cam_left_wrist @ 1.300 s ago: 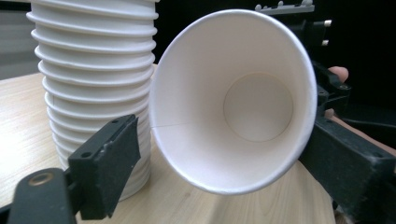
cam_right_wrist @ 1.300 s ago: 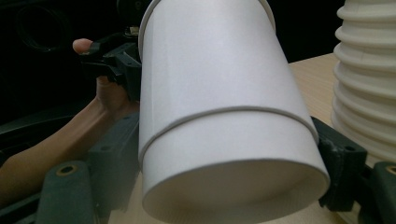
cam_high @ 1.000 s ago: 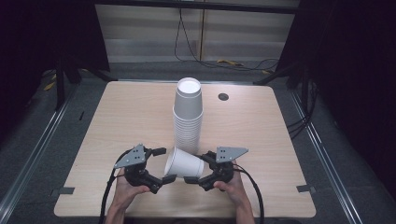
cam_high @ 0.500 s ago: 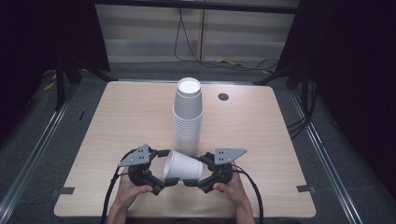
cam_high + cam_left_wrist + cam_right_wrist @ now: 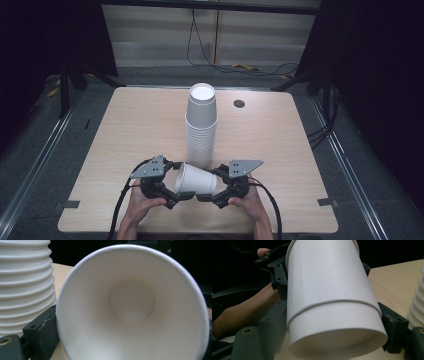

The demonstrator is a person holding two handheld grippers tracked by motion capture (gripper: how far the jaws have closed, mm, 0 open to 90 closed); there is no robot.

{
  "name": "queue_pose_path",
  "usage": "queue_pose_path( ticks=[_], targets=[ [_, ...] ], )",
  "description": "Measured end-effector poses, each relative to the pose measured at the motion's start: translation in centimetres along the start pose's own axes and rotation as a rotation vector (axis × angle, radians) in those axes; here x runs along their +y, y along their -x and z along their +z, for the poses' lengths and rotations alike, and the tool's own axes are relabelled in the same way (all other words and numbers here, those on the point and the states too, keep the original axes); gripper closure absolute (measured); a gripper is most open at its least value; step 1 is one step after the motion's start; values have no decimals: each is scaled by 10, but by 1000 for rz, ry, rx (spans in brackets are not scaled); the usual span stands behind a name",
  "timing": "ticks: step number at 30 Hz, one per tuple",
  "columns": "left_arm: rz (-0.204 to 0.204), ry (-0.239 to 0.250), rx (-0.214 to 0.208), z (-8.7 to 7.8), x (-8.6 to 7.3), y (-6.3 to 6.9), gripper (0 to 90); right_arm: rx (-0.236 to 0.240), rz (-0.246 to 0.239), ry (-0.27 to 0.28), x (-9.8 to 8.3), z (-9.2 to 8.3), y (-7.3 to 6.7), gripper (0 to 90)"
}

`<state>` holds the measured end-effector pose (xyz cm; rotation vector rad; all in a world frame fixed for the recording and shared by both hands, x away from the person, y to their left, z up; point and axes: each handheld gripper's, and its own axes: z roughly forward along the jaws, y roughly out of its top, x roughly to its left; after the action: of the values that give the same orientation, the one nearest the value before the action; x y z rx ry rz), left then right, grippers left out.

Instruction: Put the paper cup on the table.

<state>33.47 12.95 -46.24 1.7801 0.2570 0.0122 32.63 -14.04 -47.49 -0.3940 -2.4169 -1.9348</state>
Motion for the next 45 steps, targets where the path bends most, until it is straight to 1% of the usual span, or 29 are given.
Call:
queue_pose_path(
  ticks=[3, 4, 5, 7, 8, 9, 11, 15, 16, 17, 18, 20, 21, 22, 26, 27, 29, 30, 31, 32, 33, 34, 35, 37, 40, 41, 42, 43, 45],
  targets=[
    [-6, 7, -3, -1, -1, 0, 62, -9, 0, -14, 0, 1, -1, 211],
    [2, -1, 7, -1, -1, 1, 65, -11, -3, -14, 0, 1, -1, 207],
    [4, 1, -3, -2, -2, 1, 69, -16, -5, -23, 0, 2, -1, 204],
    [4, 6, -2, -2, -2, 2, 72, -12, -4, -26, 0, 2, -1, 203],
    [10, 3, -3, -2, -2, 2, 74, -11, -4, -26, 0, 2, -1, 199],
    [18, 0, 9, -3, -1, 3, 79, -20, -8, -38, 0, 3, -2, 189],
    [15, 1, 14, -4, -1, 3, 81, -27, -8, -45, 0, 4, -2, 182],
    [18, 3, 13, -4, -1, 3, 83, -30, -5, -44, 0, 5, -1, 173],
    [17, 4, 15, -4, -1, 3, 83, -38, -5, -43, 0, 6, -1, 164],
    [16, -2, 27, -5, 0, 3, 83, -49, -7, -47, 0, 6, -1, 162],
    [16, -2, 27, -5, 0, 3, 84, -49, -7, -47, 0, 6, -1, 162],
    [17, -2, 34, -5, 1, 3, 84, -70, -12, -60, 0, 7, -2, 156],
    [16, -4, 41, -6, 1, 2, 85, -98, -18, -60, -1, 7, -4, 139],
    [12, -4, 46, -7, 2, 2, 85, -112, -21, -64, -1, 6, -4, 141],
    [4, 2, 52, -9, 2, 0, 85, -129, -28, -67, -2, 7, -5, 137],
    [5, -9, 63, -11, 3, -1, 85, -135, -27, -70, -4, 7, -6, 137],
    [0, -8, 62, -11, 3, -1, 85, -142, -26, -69, -5, 7, -6, 137],
    [-3, -5, 72, -13, 3, -1, 85, -158, -24, -74, -6, 6, -6, 136],
    [-3, -5, 72, -13, 3, -1, 85, -158, -24, -74, -6, 6, -6, 136],
    [-5, -1, 77, -14, 4, -1, 85, -168, -22, -69, -7, 6, -7, 141],
    [-8, 3, 79, -14, 4, -1, 85, -168, -22, -69, -7, 6, -7, 141],
    [-9, 4, 89, -16, 4, -1, 85, -214, -24, -65, -8, 5, -8, 147],
    [-9, 4, 89, -16, 4, -1, 85, -214, -24, -65, -8, 5, -8, 147],
    [-10, 1, 94, -17, 4, -1, 85, -232, -19, -57, -9, 2, -9, 148],
    [-16, 9, 99, -19, 3, -2, 85, -244, -14, -54, -11, -1, -9, 148],
    [-17, 7, 104, -20, 3, -3, 85, -268, -7, -40, -13, -3, -9, 141],
    [-17, 7, 104, -20, 3, -3, 85, -268, -7, -40, -13, -3, -9, 141],
    [-23, 8, 107, -21, 3, -3, 85, -301, 0, -25, -15, -7, -10, 141],
    [-18, 3, 119, -23, 3, -4, 85, -307, 2, -19, -15, -8, -9, 141]
  ],
)
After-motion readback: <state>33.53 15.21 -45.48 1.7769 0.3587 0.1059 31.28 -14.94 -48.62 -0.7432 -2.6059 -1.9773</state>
